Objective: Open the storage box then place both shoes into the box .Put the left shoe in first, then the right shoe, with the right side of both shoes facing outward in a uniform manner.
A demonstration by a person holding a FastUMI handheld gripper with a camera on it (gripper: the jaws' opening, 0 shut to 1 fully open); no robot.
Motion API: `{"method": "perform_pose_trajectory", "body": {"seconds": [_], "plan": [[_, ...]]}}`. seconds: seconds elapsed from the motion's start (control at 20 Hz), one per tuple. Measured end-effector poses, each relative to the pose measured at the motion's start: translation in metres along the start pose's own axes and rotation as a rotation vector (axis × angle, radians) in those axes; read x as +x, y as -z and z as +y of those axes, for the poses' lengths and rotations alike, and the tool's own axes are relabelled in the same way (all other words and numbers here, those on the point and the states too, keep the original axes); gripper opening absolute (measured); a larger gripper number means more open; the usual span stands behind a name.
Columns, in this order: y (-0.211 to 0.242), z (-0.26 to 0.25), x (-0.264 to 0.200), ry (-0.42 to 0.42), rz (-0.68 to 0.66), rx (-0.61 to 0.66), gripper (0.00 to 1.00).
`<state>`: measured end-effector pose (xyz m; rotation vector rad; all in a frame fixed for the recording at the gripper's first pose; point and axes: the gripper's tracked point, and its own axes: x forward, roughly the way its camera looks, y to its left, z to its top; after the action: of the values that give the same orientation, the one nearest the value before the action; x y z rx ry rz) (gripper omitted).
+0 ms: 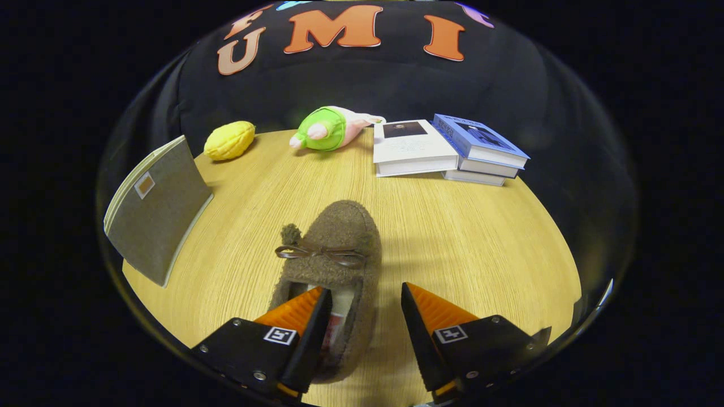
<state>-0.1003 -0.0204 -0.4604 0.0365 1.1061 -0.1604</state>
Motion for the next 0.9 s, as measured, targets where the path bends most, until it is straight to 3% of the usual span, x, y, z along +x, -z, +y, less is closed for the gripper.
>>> {"method": "perform_pose_trajectory", "body": {"seconds": [0.2, 0.45, 0.55, 0.9], "plan": [[0.003, 0.009, 0.017, -0.015, -0.011, 0.039, 0.52], [-0.002, 0.002, 0.020, 0.041, -0.044, 0.089, 0.14], [-0.007, 0.006, 0.016, 0.032, -0.046, 0.125, 0.06], [-0.055, 0.055, -0.019, -0.084, -0.081, 0.251, 0.05]]}}
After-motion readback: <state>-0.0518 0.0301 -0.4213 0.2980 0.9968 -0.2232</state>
